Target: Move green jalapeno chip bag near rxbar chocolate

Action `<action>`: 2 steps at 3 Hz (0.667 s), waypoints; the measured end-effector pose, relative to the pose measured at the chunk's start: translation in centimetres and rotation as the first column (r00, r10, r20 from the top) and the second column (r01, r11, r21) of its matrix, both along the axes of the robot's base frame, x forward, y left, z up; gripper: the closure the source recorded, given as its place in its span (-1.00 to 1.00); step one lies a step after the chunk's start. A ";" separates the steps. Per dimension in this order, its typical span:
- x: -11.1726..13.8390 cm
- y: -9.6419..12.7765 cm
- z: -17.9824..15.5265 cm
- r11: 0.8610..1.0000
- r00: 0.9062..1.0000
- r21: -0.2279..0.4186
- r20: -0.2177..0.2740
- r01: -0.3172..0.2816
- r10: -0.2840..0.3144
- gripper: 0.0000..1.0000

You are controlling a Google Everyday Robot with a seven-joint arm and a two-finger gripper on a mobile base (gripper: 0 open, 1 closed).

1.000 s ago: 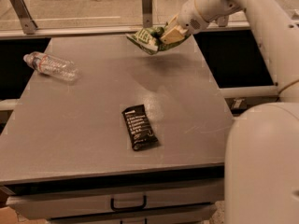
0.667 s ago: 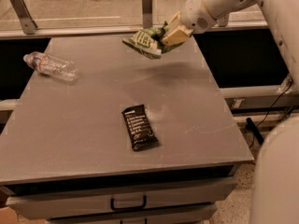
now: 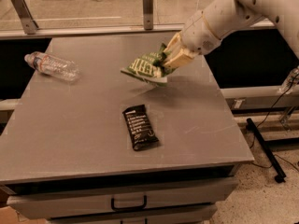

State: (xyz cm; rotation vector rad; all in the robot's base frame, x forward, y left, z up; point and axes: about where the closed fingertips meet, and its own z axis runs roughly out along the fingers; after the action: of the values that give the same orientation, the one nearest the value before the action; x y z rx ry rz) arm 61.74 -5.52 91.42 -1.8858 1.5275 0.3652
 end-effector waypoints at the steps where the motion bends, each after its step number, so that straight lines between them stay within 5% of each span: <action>1: -2.1 -0.5 -2.5 0.997 0.998 -0.053 0.023 -0.055 0.057 0.03; 2: -3.3 -0.6 -3.8 0.992 0.994 -0.079 0.038 -0.100 0.103 -0.42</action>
Offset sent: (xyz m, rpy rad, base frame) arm -0.0479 -0.0118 -0.0510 -0.1100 -0.0691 0.1526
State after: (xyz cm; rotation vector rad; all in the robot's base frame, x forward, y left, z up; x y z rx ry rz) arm 58.46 -6.10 87.65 -2.0243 1.4400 0.3143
